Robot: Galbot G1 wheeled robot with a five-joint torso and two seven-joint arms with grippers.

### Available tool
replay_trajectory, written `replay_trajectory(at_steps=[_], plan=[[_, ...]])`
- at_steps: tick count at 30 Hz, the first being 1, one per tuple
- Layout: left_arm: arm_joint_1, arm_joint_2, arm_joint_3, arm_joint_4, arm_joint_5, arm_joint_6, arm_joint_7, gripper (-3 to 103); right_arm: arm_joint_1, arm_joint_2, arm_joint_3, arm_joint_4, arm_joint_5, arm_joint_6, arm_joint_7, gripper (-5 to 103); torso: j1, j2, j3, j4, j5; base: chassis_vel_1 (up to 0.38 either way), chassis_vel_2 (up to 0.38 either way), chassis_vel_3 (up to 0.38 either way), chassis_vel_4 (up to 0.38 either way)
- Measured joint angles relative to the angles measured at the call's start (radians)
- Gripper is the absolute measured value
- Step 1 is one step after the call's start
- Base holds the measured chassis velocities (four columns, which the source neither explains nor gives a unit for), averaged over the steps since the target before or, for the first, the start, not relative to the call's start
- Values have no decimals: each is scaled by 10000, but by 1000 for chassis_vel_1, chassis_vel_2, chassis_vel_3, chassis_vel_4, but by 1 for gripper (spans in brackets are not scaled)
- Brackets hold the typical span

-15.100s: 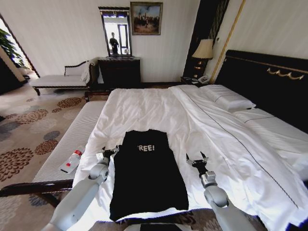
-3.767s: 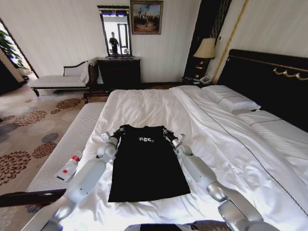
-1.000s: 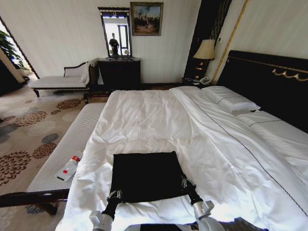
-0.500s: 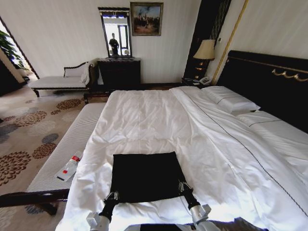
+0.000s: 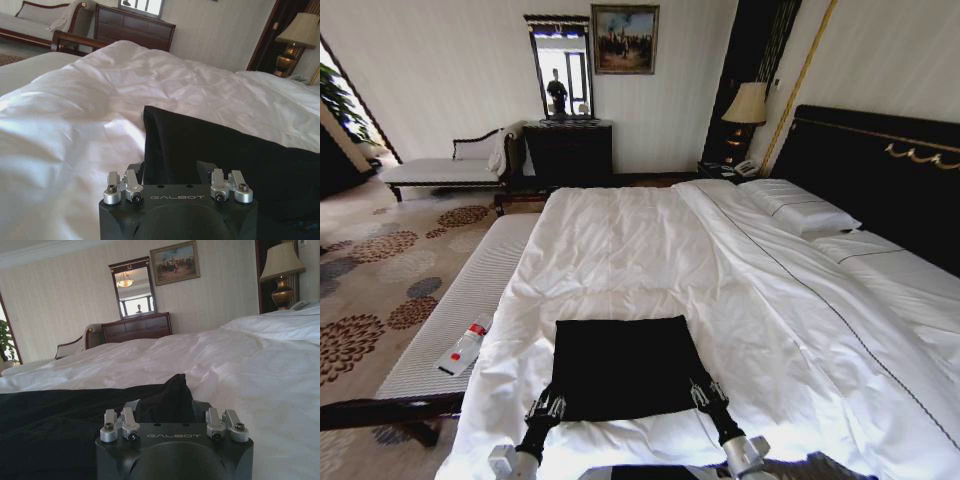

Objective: Fold the clothes on the bed.

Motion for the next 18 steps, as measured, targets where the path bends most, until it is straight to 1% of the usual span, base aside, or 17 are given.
replay_trajectory(at_steps=[2,3,4,6,7,8,9,10,11,13,14,15,16,18], plan=[[-190,24,-320,-74,-409,145,0,76,-94,29,210,234,248,-19,-1,69,1,0,0,1,-2,0,0,0,0],[-351,63,-465,-88,-677,280,0,76,-112,30,278,326,336,-65,-1,74,1,0,0,1,-2,0,0,0,0],[-351,63,-465,-88,-677,280,0,76,-112,30,278,326,336,-65,-1,74,1,0,0,1,-2,0,0,0,0],[-850,112,-735,-65,-1260,708,24,86,-127,26,384,453,417,-145,6,85,1,0,1,3,-1,0,0,0,0],[-1184,112,-862,-8,-1531,985,60,91,-137,20,415,499,431,-175,15,85,1,-1,1,2,0,0,0,0,0],[-1584,104,-955,95,-1813,1278,67,96,-157,15,442,547,438,-204,29,90,1,0,1,3,-1,0,0,0,0],[-1584,104,-955,95,-1813,1278,67,96,-157,15,442,547,438,-204,29,90,1,0,1,3,-1,0,0,0,0],[-2048,120,-998,219,-2119,1540,36,98,-175,8,468,583,440,-224,46,95,1,0,1,3,-2,0,0,0,0],[-2601,200,-993,395,-2489,1808,-41,98,-203,-4,504,637,442,-245,68,99,1,0,1,0,-3,0,0,0,0],[-3685,375,-818,872,-3322,2282,-221,100,-281,-40,568,734,436,-305,106,100,2,0,1,-3,-2,0,0,0,0],[-4008,430,-715,1070,-3617,2389,-292,100,-305,-71,572,769,406,-327,121,100,3,-1,2,-3,-2,0,0,0,0],[-4008,430,-715,1070,-3617,2389,-292,100,-305,-71,572,769,406,-327,121,100,3,-1,2,-3,-2,0,0,0,0],[-4521,505,-498,1424,-4050,2546,-378,100,-335,-114,564,817,312,-352,132,100,4,-2,2,-1,-1,0,0,0,0],[-5475,598,-20,2234,-4489,2707,-415,100,-352,-191,530,966,89,-409,162,100,4,-3,2,-1,-2,0,0,0,0]])
